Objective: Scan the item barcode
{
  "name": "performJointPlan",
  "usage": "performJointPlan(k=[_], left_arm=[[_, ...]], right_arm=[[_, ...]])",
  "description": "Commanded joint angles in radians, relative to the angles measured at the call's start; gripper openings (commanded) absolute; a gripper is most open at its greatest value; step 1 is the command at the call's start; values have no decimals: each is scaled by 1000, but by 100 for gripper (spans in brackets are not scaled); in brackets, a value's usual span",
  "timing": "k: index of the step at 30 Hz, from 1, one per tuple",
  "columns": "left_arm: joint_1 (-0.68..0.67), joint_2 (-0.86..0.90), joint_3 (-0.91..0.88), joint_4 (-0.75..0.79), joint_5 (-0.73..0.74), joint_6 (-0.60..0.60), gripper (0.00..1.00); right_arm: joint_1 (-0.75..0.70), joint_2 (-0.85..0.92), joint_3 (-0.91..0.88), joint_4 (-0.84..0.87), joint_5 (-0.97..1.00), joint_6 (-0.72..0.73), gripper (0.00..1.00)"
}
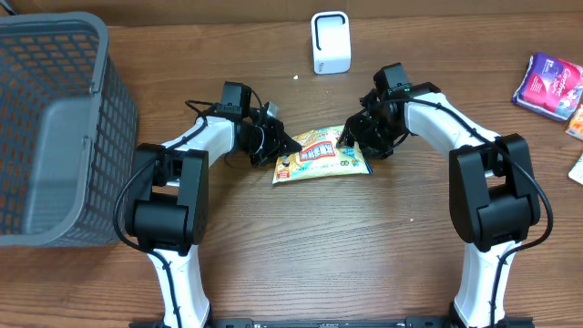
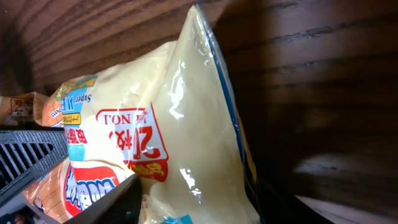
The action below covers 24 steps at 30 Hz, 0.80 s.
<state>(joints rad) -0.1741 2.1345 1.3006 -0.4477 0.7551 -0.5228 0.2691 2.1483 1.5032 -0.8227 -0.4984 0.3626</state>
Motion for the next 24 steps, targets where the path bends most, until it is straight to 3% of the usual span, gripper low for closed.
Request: performJointPlan(k=[1,8,14,24], left_arm=[[-24,61,-31,-29,-48,-1,4],[21,-35,-4,-118,-91,27,4],[35,-294,-2,-192,-340,52,4],[35,-602,-2,-303,-621,60,4]], right_arm=[[44,6,-9,6,-26,0,59],[-3,3,126,-145,55,-106,60],[-27,-2,314,-312,188,-185,71],[-27,1,330,-316,229,-184,73]])
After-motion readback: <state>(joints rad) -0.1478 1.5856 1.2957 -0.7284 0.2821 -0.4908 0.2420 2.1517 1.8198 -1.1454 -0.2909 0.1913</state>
